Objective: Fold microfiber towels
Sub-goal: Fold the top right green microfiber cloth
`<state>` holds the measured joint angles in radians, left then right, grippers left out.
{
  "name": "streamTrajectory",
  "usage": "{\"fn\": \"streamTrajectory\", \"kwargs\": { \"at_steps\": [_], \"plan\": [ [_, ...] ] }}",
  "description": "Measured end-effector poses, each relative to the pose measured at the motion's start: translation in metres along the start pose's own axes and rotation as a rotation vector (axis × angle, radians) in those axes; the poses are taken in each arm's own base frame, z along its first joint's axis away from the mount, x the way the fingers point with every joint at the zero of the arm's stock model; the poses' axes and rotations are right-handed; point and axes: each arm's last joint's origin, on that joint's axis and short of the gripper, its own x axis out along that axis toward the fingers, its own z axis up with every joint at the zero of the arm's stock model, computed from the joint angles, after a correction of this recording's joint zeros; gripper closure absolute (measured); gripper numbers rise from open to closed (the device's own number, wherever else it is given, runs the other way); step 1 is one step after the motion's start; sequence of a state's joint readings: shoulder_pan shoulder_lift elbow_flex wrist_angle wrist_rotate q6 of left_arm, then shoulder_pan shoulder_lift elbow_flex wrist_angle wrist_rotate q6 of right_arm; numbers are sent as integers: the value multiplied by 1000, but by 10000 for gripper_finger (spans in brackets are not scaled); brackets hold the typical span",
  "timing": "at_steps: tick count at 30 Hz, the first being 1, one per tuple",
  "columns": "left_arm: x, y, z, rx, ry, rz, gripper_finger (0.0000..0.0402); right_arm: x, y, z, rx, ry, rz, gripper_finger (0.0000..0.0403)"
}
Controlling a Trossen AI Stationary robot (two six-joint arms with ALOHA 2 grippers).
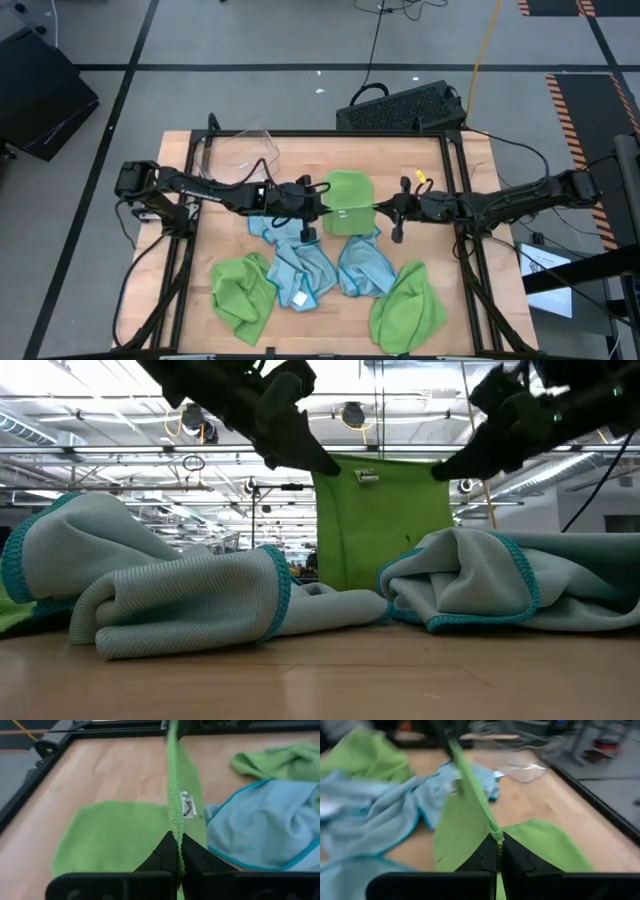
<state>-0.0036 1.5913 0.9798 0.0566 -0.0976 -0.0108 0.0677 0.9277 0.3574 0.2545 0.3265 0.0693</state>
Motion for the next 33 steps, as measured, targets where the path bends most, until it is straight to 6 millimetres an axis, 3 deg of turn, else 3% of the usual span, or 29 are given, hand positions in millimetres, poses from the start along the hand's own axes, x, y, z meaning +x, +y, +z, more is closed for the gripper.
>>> {"fn": "streamTrajectory", "kwargs": {
  "at_steps": [3,6,13,18,25,29,33],
  "plan": [
    [2,6,-6,-150,17,-39,398,1,1,-23,213,-61,10,401],
    [3,11,-12,-316,36,-143,399,-2,5,-32,400,-151,66,401],
    [1,-7,-13,-333,22,-322,399,1,17,-27,550,-113,174,401],
    [0,-16,-15,-494,84,-353,400,1,23,-29,828,6,350,401],
    [-11,-38,10,-605,-58,-670,400,-9,32,-11,1230,111,710,401],
    [-12,-40,14,-634,-91,-679,400,-14,31,-5,1255,108,779,401],
    [-7,-37,2,-689,-9,-503,400,-10,29,-19,1168,190,653,401]
  ]
}}
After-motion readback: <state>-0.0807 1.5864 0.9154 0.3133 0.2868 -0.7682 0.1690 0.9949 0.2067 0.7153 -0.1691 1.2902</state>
